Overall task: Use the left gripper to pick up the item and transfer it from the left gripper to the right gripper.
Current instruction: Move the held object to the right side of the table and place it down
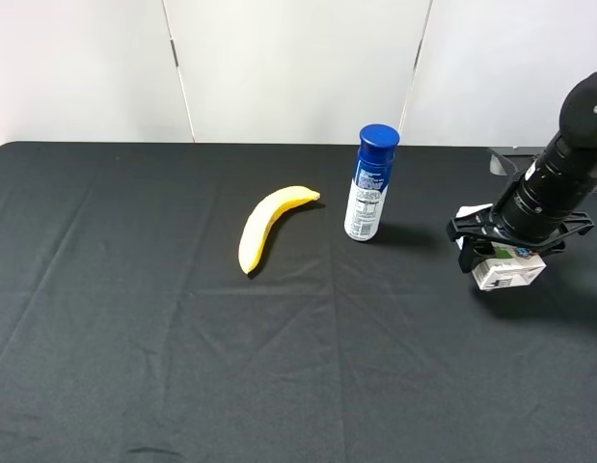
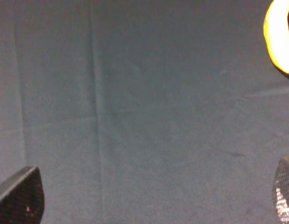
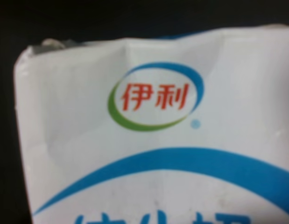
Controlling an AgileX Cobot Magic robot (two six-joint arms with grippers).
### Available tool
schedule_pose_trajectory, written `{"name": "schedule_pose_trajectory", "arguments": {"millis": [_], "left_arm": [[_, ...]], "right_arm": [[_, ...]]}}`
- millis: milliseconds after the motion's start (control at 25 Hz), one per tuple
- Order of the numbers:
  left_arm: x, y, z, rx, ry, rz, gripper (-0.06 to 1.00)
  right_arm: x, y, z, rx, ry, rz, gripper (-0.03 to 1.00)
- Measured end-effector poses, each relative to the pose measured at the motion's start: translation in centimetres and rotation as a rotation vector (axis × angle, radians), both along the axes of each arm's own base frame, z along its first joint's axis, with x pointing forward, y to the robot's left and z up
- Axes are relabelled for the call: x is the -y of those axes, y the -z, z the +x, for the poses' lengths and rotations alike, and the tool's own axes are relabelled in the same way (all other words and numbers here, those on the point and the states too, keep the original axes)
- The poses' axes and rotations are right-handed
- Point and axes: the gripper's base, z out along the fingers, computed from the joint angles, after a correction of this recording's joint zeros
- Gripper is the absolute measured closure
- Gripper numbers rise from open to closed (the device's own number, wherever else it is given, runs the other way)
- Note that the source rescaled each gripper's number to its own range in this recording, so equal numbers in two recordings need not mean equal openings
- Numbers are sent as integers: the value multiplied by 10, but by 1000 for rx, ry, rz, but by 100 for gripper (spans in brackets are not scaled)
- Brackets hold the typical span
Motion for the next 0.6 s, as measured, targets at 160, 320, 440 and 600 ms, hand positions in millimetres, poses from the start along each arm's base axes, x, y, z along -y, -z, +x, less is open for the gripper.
{"name": "schedule_pose_trajectory", "arguments": {"millis": [160, 320, 440, 600], "left_arm": [[0, 0, 0, 0, 0, 0, -3], [0, 0, 0, 0, 0, 0, -3], [0, 0, 0, 0, 0, 0, -3], [0, 0, 0, 1, 0, 0, -3]], "right_arm": [[0, 1, 2, 14, -2, 1, 96], [0, 0, 2, 22, -6, 1, 96], [0, 0, 3, 26, -20, -2, 96], [-1, 0, 3, 33, -21, 2, 96]]}}
